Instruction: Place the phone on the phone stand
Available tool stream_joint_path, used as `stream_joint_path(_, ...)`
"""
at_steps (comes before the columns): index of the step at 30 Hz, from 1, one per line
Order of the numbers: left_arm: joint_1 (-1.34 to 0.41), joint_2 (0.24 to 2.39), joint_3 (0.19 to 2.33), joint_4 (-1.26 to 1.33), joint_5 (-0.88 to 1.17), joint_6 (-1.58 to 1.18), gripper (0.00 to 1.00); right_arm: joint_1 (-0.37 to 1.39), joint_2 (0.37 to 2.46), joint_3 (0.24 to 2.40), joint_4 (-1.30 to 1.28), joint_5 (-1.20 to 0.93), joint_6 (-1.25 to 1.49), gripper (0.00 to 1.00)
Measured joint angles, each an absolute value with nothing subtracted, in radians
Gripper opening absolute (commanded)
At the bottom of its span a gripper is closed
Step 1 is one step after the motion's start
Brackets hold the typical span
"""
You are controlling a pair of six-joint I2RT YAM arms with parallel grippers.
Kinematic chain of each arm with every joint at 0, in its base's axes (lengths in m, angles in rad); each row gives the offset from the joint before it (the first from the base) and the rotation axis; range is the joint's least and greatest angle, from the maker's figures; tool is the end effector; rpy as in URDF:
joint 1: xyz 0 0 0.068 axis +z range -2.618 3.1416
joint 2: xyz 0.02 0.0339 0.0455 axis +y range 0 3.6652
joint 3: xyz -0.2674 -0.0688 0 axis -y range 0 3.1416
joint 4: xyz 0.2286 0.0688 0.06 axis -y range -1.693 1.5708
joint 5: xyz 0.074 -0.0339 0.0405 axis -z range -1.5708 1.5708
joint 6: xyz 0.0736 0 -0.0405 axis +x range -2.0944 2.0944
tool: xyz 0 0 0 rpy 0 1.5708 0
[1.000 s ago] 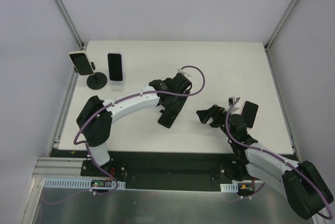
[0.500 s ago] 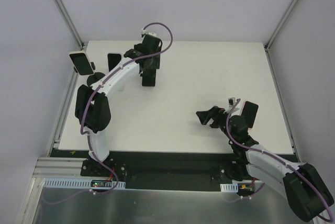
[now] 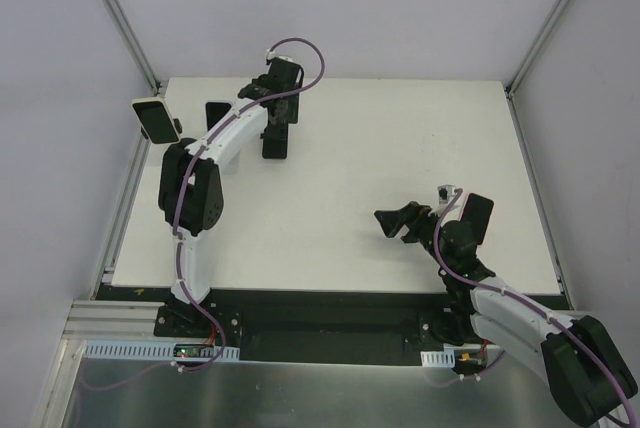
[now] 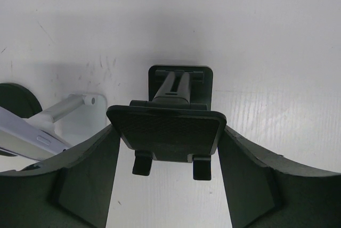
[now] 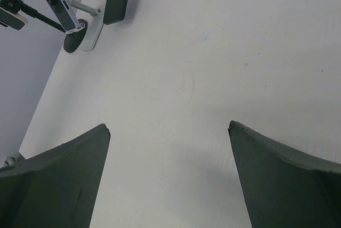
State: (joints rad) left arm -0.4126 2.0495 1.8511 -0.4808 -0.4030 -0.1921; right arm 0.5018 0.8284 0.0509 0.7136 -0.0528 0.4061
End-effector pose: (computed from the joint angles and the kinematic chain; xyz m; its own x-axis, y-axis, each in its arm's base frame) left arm 0.4599 -0.1698 0.2756 -0.5819 0.0630 -0.8108 -0.0222 0.9954 0.0933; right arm 0.1660 0.0955 0.1835 -0.2594 0.3076 -0.9155 -0.4616 0.7932 0.3973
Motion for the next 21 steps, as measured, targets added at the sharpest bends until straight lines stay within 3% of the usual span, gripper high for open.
stream_joint_path(17, -0.356, 2.057, 1.846, -0.522, -0.331, -0.193, 0.0, 0.498, 0.833, 0.051, 0.714, -0.067, 0.406, 0.96)
stream_joint_path(21, -0.342, 2.058, 1.833, -0.523, -0.309, -0.192, 0.12, 0.494, 0.833, 0.051, 0.714, -0.068, 0.406, 0.96)
